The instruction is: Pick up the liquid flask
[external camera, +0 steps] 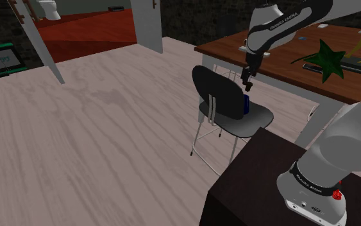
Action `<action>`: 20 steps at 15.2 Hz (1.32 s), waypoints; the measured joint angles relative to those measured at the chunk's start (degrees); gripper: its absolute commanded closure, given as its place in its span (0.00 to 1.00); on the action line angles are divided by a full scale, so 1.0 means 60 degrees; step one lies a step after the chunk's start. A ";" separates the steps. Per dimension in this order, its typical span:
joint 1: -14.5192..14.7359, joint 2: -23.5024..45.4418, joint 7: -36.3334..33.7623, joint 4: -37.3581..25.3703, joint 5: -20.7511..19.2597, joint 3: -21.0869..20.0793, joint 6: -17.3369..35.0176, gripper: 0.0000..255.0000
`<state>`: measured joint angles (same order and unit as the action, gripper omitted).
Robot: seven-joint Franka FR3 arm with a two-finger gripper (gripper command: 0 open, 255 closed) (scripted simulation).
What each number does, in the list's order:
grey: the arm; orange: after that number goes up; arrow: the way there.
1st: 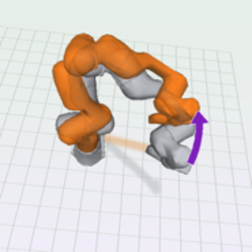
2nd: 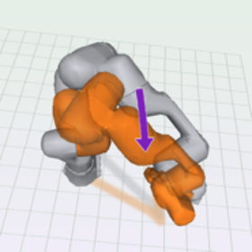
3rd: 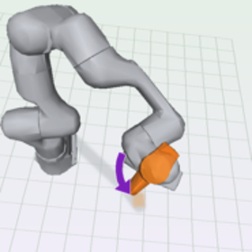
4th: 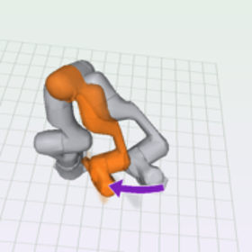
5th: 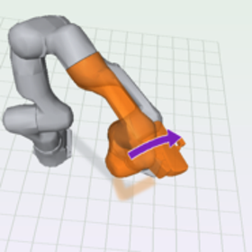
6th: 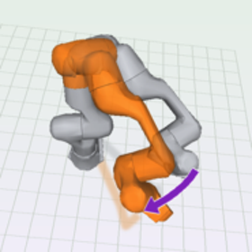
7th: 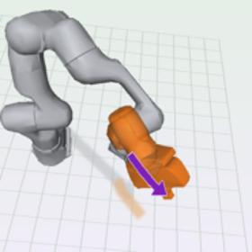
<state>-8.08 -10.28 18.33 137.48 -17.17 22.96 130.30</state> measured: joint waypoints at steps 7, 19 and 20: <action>-0.0017 0.0622 0.0009 0.0312 0.0061 0.0117 0.0928 1.00; -0.0017 0.0565 0.0032 0.0238 0.0066 0.0113 0.0809 1.00; -0.0018 0.0481 0.0041 0.0193 0.0056 0.0104 0.0683 1.00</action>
<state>-8.19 -7.40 18.57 138.64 -16.83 23.59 134.39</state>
